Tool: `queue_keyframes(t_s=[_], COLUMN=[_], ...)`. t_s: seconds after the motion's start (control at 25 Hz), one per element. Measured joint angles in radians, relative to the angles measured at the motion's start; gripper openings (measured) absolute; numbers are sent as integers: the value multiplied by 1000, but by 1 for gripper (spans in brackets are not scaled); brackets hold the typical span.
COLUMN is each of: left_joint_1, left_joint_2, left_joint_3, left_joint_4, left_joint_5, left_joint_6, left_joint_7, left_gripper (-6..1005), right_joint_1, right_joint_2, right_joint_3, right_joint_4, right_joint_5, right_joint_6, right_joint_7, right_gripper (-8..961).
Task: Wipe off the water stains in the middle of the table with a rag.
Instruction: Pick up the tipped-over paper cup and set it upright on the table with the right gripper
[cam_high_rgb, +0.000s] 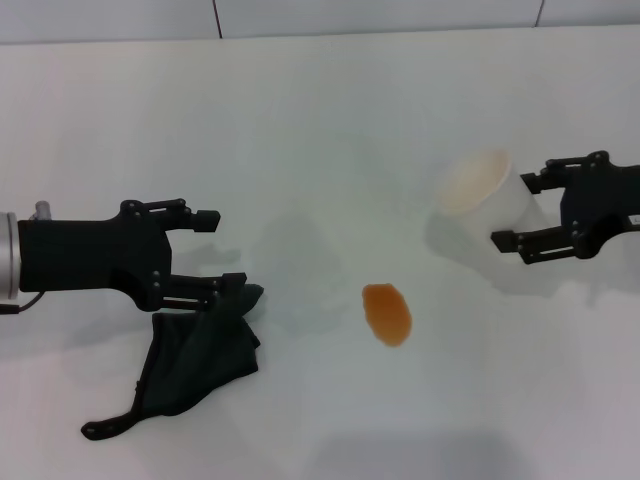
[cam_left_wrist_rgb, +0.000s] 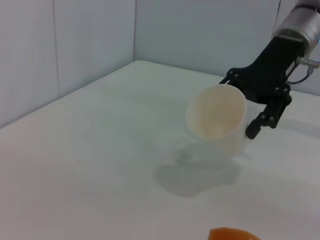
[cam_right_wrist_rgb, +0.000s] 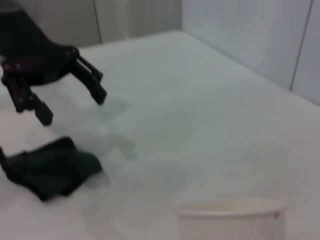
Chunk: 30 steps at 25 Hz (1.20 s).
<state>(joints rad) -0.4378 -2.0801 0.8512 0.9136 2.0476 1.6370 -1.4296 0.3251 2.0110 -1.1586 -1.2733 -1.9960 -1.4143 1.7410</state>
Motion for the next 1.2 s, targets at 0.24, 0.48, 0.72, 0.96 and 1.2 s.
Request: queue_keyframes(t_s=[0.24, 0.48, 0.72, 0.96, 1.2], left_joint_1=[-1, 1, -2, -5, -5], left_joint_2=[0, 0, 0, 0, 0], left_joint_3=[2, 12, 12, 14, 14], left_joint_4=[0, 0, -16, -25, -26], left_joint_5=[0, 0, 0, 3, 4], left_joint_6=[1, 1, 0, -5, -6], left_joint_7=[0, 1, 2, 7, 8], left_gripper=[861, 861, 861, 861, 861], right_joint_1=[-13, -14, -14, -14, -14], right_joint_2=[-1, 0, 0, -1, -1], right_joint_3=[25, 113, 146, 148, 156], right_joint_4=[146, 290, 383, 468, 516], right_joint_5=[159, 258, 271, 298, 345], right_joint_6=[39, 49, 70, 99, 105], right_joint_7=[-183, -311, -369, -444, -500], right_gripper=[777, 776, 775, 774, 773])
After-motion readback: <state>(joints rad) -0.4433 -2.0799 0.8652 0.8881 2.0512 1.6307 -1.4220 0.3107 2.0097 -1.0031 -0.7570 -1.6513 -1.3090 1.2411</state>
